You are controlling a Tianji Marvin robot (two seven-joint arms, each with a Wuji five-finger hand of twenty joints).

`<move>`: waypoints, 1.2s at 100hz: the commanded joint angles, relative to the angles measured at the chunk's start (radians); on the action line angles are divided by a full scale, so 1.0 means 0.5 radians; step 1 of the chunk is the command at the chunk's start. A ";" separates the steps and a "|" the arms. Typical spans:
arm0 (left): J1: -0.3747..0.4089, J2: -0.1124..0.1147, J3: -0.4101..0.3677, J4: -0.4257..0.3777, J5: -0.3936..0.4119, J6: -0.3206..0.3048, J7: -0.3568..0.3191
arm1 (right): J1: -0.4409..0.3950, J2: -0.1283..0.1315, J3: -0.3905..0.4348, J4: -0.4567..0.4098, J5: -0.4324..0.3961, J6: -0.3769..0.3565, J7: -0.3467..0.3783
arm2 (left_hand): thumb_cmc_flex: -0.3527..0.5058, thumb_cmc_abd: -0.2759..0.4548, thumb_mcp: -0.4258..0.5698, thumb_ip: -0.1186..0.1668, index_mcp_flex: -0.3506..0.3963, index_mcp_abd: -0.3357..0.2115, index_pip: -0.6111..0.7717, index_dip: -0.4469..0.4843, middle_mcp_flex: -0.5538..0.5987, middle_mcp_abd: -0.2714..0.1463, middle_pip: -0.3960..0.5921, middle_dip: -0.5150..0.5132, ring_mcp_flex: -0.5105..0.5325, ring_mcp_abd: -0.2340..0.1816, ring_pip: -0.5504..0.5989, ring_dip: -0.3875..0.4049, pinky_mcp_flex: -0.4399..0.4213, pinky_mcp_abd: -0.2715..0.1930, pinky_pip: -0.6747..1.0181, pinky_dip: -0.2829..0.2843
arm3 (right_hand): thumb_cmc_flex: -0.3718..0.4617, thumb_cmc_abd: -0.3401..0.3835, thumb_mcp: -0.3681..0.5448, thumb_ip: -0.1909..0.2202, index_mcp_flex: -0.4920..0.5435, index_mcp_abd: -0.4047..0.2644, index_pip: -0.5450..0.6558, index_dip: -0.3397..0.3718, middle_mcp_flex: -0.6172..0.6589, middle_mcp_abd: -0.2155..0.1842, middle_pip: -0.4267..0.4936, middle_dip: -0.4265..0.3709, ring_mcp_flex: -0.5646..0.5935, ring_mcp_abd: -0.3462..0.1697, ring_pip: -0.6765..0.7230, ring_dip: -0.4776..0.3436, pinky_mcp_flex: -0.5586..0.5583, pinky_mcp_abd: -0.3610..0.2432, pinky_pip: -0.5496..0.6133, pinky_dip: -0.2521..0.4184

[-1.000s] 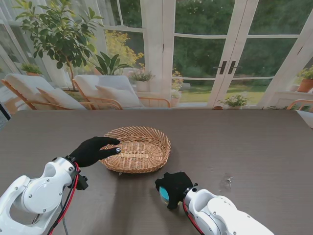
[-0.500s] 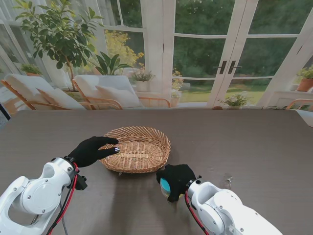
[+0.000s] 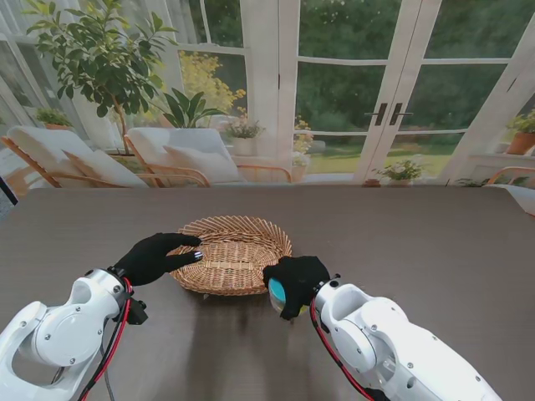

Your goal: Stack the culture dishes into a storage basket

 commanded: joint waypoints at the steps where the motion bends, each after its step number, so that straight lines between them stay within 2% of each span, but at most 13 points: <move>1: 0.008 -0.008 -0.003 -0.010 -0.006 -0.001 -0.035 | 0.069 -0.027 -0.025 -0.001 0.014 0.020 0.030 | 0.056 0.071 -0.022 0.066 0.017 0.016 0.006 0.004 0.016 0.016 -0.003 0.016 0.069 0.028 0.014 0.002 -0.003 0.009 0.013 0.027 | 0.506 0.240 0.515 0.156 0.282 -0.016 0.562 0.023 0.160 -0.150 0.220 0.140 0.373 -0.489 0.121 0.014 0.351 -0.160 0.101 0.011; 24: 0.009 -0.008 -0.003 -0.012 -0.004 0.008 -0.035 | 0.270 -0.063 -0.168 0.088 0.130 0.130 -0.003 | 0.056 0.069 -0.022 0.066 0.013 0.014 0.004 0.004 0.016 0.015 -0.003 0.016 0.069 0.028 0.015 0.003 -0.003 0.008 0.014 0.027 | 0.506 0.245 0.510 0.155 0.280 -0.017 0.565 0.020 0.162 -0.150 0.215 0.141 0.369 -0.482 0.119 0.014 0.350 -0.160 0.100 0.012; 64: 0.013 -0.008 -0.009 -0.013 -0.004 0.017 -0.036 | 0.597 -0.154 -0.427 0.342 0.314 0.242 -0.154 | 0.056 0.070 -0.022 0.066 0.015 0.017 0.005 0.004 0.019 0.017 -0.002 0.017 0.070 0.027 0.016 0.003 -0.002 0.010 0.015 0.028 | 0.499 0.241 0.502 0.153 0.284 -0.008 0.562 0.013 0.177 -0.149 0.205 0.140 0.371 -0.479 0.118 0.015 0.351 -0.158 0.101 0.015; 86: 0.017 -0.009 -0.010 -0.017 -0.001 0.037 -0.038 | 0.764 -0.228 -0.563 0.523 0.426 0.277 -0.264 | 0.058 0.070 -0.021 0.067 0.008 0.016 0.002 0.003 0.019 0.020 -0.002 0.017 0.068 0.030 0.015 0.003 -0.004 0.011 0.014 0.029 | 0.499 0.239 0.497 0.149 0.293 -0.002 0.557 0.008 0.189 -0.148 0.200 0.138 0.374 -0.478 0.116 0.015 0.350 -0.153 0.101 0.017; 120: 0.022 -0.007 -0.012 -0.032 0.003 0.083 -0.054 | 0.958 -0.364 -0.755 0.836 0.596 0.252 -0.425 | 0.059 0.071 -0.022 0.067 0.017 0.019 0.006 0.004 0.017 0.018 -0.003 0.016 0.067 0.029 0.014 0.003 -0.005 0.012 0.014 0.028 | 0.490 0.228 0.493 0.135 0.304 0.001 0.556 0.000 0.191 -0.148 0.192 0.135 0.371 -0.479 0.112 0.015 0.352 -0.157 0.102 0.021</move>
